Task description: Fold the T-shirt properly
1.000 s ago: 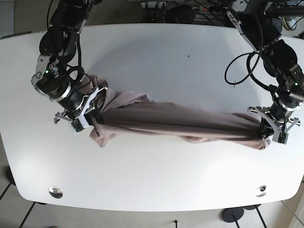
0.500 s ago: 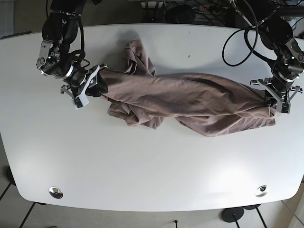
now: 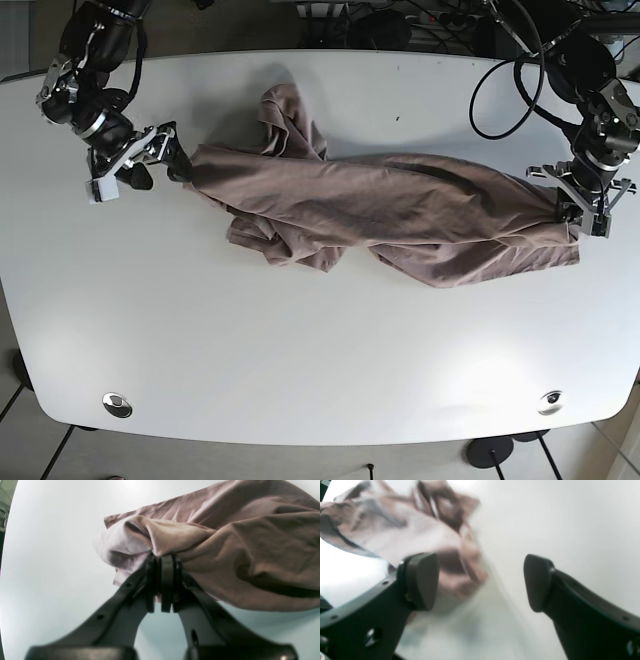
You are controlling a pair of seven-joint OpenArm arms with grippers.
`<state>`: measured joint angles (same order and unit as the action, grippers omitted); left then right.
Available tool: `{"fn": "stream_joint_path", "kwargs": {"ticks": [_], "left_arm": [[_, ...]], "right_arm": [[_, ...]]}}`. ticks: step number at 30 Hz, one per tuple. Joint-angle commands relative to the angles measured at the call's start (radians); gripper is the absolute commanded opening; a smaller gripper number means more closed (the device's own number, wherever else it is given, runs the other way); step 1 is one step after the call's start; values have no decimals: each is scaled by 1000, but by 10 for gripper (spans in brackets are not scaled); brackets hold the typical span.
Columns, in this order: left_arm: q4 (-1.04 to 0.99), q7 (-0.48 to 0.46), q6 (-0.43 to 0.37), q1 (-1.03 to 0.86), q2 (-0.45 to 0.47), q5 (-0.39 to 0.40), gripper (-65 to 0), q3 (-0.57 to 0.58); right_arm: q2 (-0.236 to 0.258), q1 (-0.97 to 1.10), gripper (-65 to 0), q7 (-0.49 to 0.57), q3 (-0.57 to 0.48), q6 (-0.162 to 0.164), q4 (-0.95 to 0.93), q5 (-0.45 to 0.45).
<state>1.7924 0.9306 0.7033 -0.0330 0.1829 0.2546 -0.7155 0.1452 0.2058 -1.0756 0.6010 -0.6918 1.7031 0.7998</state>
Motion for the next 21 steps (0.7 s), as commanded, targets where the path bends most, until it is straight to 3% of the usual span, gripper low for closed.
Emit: {"fn": "stream_joint_path", "kwargs": {"ticks": [1,6,9,10,12,14,17,21], "left_arm": [[16,-22,-5,12,16,12,-650,0],[16,-22,-5,12,16,12,-650,0],[17,-22,-5,11,16,12,-650,-3],[16,-22,-5,11,16,12,-650,-5],[16,-22,-5,11,16,12,-650,-5],[19,-22,-5,11,16,12,-650,-6],[53,-22,-5,12,16,16,-650,-6],[169,-18,-5,11,16,111,-650,-3]], "right_arm": [[11,2,-157,16,1,-6,-21,56],[15,-1,-159,27,-111,-6,-100,56],[12,-38,-225,64,-118,-6,-174,54],[14,-52,-266,65,-118,-6,-179,53],[15,-67,-474,65,-120,-6,-174,26],[15,-81,-631,64,-120,-6,-173,-3],[18,-73,-628,62,-117,-6,-120,-10],[60,5,-629,62,-117,-6,108,-15]]}}
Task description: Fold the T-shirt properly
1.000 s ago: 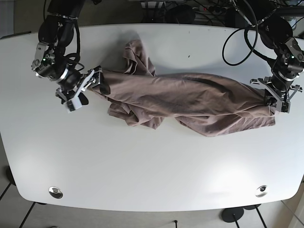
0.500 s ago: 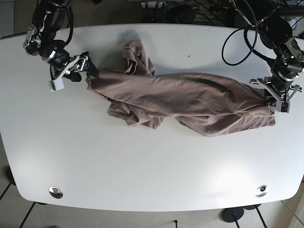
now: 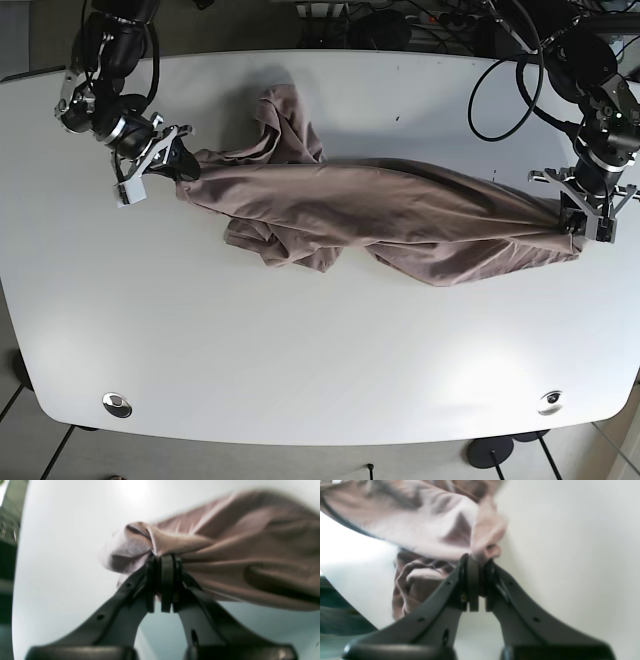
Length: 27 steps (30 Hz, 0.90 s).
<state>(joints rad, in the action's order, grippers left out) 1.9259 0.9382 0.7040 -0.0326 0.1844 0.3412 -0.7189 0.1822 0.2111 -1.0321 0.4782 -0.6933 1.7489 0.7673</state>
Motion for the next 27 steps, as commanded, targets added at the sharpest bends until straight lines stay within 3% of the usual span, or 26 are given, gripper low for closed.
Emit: {"fn": "stream_joint_path", "kwargs": {"ticks": [1,5,6,9,15,17,19,25,27], "left_arm": [[48,-26,-6,12,14,39,-650,2],[47,-26,-6,78,23,68,-650,8],[42,-26,-6,105,23,52,-650,12],[-16,-29,-6,231,22,-61,-650,169],[-253,-32,-10,517,22,-78,-650,259],[-325,-32,-65,621,20,-78,-650,262],[-380,-34,-109,707,19,-78,-650,264],[-495,-71,-120,963,51,-78,-650,305],[-498,-72,-120,1000,85,-72,-650,321]], "right_arm": [[24,4,-629,17,6,-5,96,17],[63,-45,-629,-21,6,-5,135,14],[70,-72,-629,-24,6,-5,131,13],[86,-236,-629,-70,3,-5,78,-55],[79,-606,-629,-124,-48,-5,-114,-265],[78,-738,-629,-110,-97,-5,-163,-380],[63,-833,-629,-84,-129,-5,-194,-438],[63,-1148,-628,-80,-158,-5,-304,-497],[90,-1220,-628,-81,-158,-5,-315,-490]]}}
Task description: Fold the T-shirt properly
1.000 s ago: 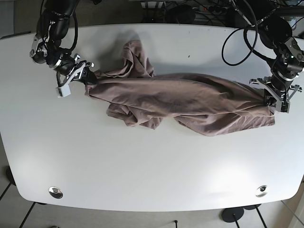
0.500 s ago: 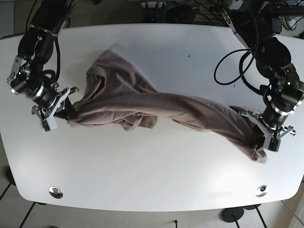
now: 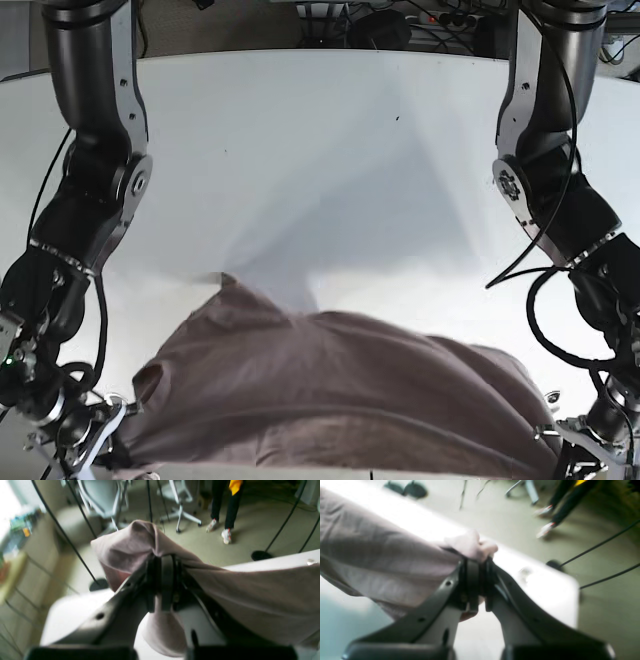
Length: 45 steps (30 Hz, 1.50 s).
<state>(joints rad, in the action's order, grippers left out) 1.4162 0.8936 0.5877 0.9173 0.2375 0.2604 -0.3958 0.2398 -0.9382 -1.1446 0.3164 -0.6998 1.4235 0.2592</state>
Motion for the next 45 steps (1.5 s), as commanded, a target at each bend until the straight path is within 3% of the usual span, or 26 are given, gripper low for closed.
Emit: {"fn": "stream_joint_path", "kwargs": {"ticks": [1,5,10,14,19,23,26,36,37,38,40,41,42,44,45], "left_arm": [[10,-27,-4,64,39,9,-650,-4],[45,-29,1,-23,59,12,-650,-10],[194,-31,2,-335,33,37,-650,-99],[266,-55,4,-613,38,147,-650,-167],[344,-141,4,-907,38,167,-650,-174],[421,-143,102,-1082,33,162,-650,-220],[443,-143,110,-1170,29,168,-650,-277],[470,-138,110,-1328,-14,159,-650,-354],[470,-138,110,-1342,-11,159,-644,-352],[470,-138,110,-1355,-10,158,-599,-352],[469,-138,110,-1378,-8,158,-450,-352],[466,-138,110,-1394,-8,158,-338,-354],[466,-138,110,-1406,-7,158,-283,-354],[467,-138,110,-1426,16,165,-271,-354],[472,-138,110,-1432,18,170,-289,-354]], "right_arm": [[42,-98,-628,31,3,2,9,18],[53,-109,-628,-31,13,2,26,18],[54,233,-628,-54,109,2,199,24],[43,560,-628,-54,178,2,276,229],[36,878,-628,-48,231,2,303,315],[36,1071,-628,-48,274,2,356,372],[43,1165,-628,-48,277,2,372,420],[39,1252,-623,-50,277,2,368,427],[39,1257,-621,-50,277,2,368,427],[39,1260,-610,-50,277,2,372,424],[37,1264,-482,-50,275,2,372,418],[37,1278,-319,-50,277,2,374,421],[37,1283,-205,-50,277,2,374,426],[37,1283,-29,-50,278,2,374,427],[37,1281,0,-48,278,2,374,427]]}}
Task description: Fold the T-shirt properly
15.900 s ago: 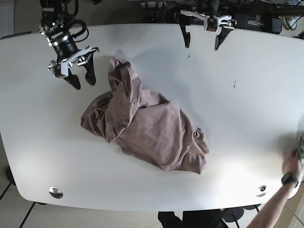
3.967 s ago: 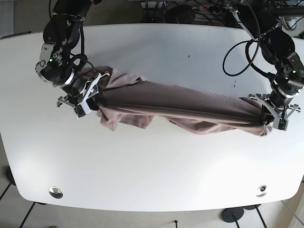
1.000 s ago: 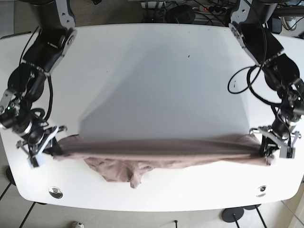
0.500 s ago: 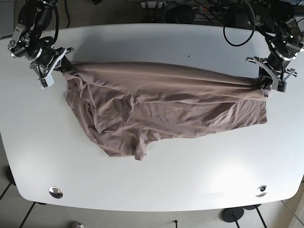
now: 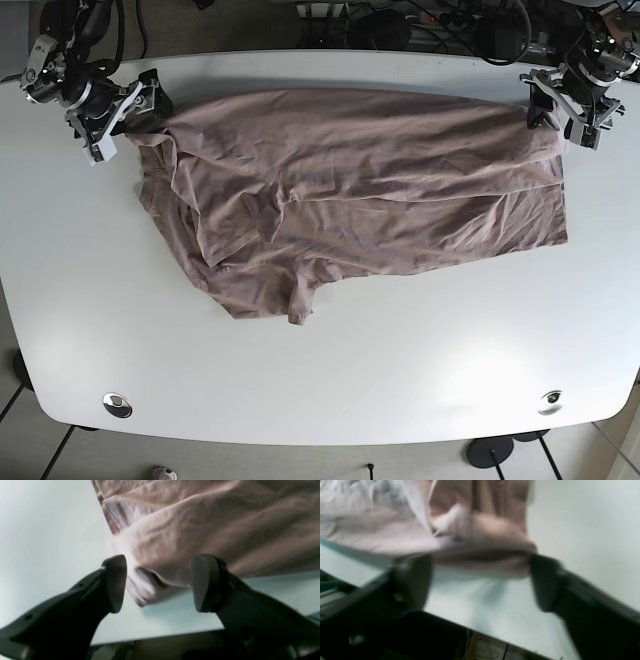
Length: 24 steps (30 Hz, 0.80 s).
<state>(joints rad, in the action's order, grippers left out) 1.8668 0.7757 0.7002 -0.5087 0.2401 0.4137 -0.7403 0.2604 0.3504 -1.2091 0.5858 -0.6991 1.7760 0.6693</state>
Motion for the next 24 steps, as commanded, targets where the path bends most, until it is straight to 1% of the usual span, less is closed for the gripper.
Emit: {"fn": "stream_joint_path", "kwargs": {"ticks": [1,3,5,8,11,13,14,16,18,19,20,21,22,24], "left_arm": [[30,-20,-2,-3,15,17,-319,-9],[44,-20,-2,3,15,17,-372,-11],[44,-20,-2,54,14,12,-403,-9],[40,-20,-2,146,9,4,-406,-8],[38,-20,-2,210,-15,4,-404,-3],[21,-20,-2,236,-18,4,-404,-3],[-2,-20,-2,253,-18,4,-404,-3],[-32,-20,-2,258,-18,4,-404,-3],[-49,-20,-2,258,-18,4,-404,-3],[-60,-20,-2,258,-18,4,-404,-5],[-80,-20,-2,258,-15,4,-404,-6],[-94,-20,-2,258,-14,4,-404,-8],[-103,-20,-2,258,-12,4,-404,-8],[-117,-20,-2,256,-12,4,-404,-9]], "right_arm": [[17,-17,0,30,10,1,22,17],[18,-47,-22,76,7,1,23,11],[17,-93,-24,108,3,1,17,7],[15,-207,-24,114,-17,1,-32,-15],[15,-365,-25,137,-82,1,-135,-121],[15,-459,-25,160,-163,1,-207,-213],[15,-534,-25,196,-226,1,-268,-283],[15,-603,-25,269,-261,1,-380,-340],[17,-663,-51,341,-272,1,-509,-352],[23,-689,-75,374,-272,1,-575,-352],[24,-724,-113,423,-274,1,-669,-359],[24,-741,-130,453,-274,1,-721,-359],[24,-750,-143,478,-274,1,-763,-360],[26,-753,-141,515,-275,1,-810,-360]]}}
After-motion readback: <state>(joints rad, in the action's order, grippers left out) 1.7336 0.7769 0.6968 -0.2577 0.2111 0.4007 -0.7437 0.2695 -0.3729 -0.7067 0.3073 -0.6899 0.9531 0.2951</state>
